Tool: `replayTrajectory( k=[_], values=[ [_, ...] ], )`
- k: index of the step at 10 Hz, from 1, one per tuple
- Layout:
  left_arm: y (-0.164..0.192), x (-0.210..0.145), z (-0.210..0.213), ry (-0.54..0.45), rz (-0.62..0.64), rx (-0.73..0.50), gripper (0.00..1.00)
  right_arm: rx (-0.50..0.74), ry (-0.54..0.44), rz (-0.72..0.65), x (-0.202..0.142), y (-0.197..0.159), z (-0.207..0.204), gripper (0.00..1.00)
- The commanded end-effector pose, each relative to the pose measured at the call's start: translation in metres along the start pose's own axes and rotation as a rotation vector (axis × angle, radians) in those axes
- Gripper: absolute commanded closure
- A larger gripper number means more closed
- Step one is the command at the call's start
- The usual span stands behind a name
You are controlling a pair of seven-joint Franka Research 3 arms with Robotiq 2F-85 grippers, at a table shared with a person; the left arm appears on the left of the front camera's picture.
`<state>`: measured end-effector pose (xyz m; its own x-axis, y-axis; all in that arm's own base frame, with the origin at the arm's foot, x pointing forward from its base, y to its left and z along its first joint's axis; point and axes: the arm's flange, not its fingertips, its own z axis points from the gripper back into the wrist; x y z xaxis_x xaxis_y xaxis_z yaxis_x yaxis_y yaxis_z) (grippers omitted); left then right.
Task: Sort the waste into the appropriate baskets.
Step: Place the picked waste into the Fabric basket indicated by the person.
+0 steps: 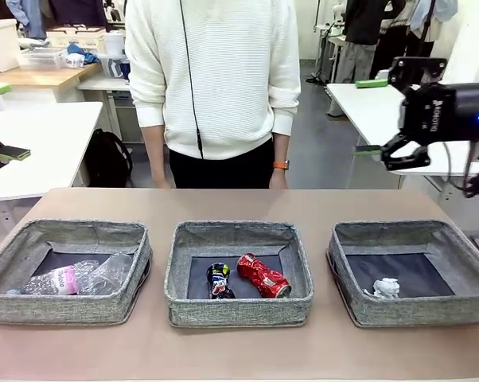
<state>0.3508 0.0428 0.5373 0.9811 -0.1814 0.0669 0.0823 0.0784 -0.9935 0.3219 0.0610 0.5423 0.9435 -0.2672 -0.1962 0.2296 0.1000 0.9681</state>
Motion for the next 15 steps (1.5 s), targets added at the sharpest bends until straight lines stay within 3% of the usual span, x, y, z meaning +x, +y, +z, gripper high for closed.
replayTrajectory(
  k=[1, 2, 3, 15],
  values=[
    [0.001, -0.002, 0.001, 0.015, -0.018, 0.004, 0.0, -0.061, -0.032, 0.048, -0.039, -0.048, 0.037, 0.0],
    [0.001, -0.002, 0.001, 0.015, -0.018, 0.004, 0.0, -0.163, -0.065, 0.034, -0.039, -0.048, 0.045, 0.0],
    [0.001, -0.002, 0.001, 0.015, -0.018, 0.004, 0.0, -0.028, -0.029, 0.009, 0.003, -0.003, 0.021, 0.0],
    [0.001, -0.002, 0.001, 0.015, -0.018, 0.004, 0.0, -0.028, -0.029, 0.009, 0.003, -0.003, 0.021, 0.0]
  ],
)
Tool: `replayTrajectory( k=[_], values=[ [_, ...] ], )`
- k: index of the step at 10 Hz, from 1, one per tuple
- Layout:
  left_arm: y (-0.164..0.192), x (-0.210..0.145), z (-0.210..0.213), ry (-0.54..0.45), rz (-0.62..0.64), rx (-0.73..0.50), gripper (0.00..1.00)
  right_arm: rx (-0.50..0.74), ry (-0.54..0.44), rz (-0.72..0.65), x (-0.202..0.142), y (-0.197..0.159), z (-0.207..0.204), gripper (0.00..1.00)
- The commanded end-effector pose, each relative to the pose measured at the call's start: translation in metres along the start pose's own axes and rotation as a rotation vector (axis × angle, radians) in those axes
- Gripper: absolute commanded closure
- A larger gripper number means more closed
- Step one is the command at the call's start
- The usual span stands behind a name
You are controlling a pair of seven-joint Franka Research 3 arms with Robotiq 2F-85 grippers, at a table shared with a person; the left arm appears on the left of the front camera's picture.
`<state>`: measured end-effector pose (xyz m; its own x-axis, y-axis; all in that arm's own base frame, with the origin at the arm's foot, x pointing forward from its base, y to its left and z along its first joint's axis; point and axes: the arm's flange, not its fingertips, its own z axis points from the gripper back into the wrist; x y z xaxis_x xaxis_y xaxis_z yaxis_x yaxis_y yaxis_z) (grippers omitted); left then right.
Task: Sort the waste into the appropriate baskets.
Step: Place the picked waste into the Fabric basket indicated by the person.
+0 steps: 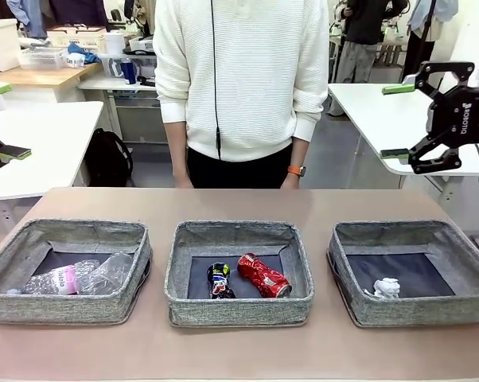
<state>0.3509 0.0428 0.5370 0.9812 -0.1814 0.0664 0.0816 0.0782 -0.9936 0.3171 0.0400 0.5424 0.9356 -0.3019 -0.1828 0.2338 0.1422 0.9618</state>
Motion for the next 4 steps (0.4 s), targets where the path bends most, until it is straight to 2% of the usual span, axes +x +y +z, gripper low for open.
replayTrajectory(
  k=[1, 4],
  values=[
    [0.0005, -0.002, 0.0012, 0.015, -0.018, 0.004, 0.0, 0.014, 0.009, 0.002, 0.0015, 0.0005, -0.0006, 0.0],
    [0.0005, -0.002, 0.0012, 0.015, -0.018, 0.004, 0.0, 0.014, 0.009, 0.002, 0.0015, 0.0005, -0.0006, 0.0]
  ],
)
